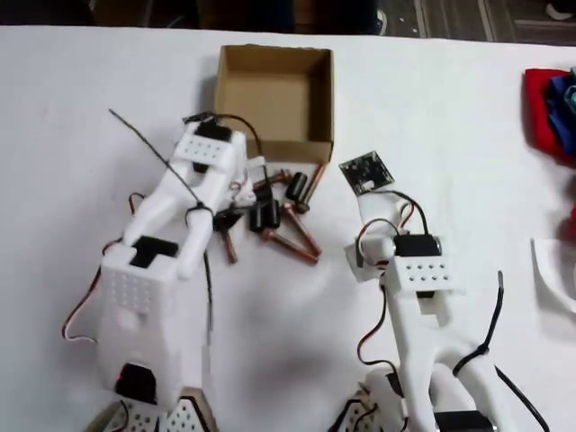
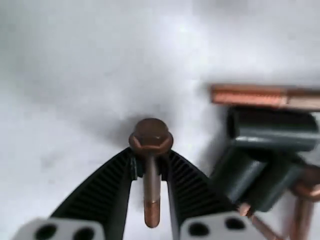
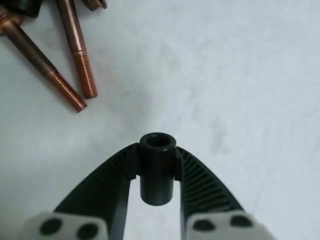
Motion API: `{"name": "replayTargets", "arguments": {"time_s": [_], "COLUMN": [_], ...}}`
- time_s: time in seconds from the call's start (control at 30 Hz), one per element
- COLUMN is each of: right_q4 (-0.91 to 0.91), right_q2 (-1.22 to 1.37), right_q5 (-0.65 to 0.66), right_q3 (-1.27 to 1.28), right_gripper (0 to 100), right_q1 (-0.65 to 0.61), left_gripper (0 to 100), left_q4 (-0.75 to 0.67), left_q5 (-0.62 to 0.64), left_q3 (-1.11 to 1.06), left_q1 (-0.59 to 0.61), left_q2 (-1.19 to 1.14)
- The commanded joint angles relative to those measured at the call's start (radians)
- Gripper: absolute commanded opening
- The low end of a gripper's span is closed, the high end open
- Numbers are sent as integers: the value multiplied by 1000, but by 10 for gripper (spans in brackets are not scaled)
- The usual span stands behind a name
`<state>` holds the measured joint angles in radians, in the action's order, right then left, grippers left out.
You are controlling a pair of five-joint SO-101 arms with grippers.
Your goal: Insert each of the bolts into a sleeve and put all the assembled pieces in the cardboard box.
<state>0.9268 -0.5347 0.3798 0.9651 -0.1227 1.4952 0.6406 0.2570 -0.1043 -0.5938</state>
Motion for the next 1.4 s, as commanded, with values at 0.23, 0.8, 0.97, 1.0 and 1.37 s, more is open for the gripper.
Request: {"name": "replayTargets", "arguments": {"time_s": [0.23, 0.8, 0.97, 1.0, 1.37], "right_q4": [-33, -346, -407, -414, -745], "right_q2": [-191, -340, -340, -340, -341], "right_q5": [2, -141, -298, -295, -296], "right_q3": [31, 192, 199, 199, 318], "right_gripper": [22, 22, 23, 23, 22], "right_q1": [-2, -2, -56, -77, -243], "left_gripper": [25, 25, 25, 25, 25], "left_q4": [287, -124, -523, -586, -1252], "left_q5": [-158, -209, -207, -207, -207], "left_q3": [245, -265, -728, -797, -1303], "left_q1": [17, -71, -68, -68, -77], "left_q2": [12, 784, 1119, 1178, 1695]}}
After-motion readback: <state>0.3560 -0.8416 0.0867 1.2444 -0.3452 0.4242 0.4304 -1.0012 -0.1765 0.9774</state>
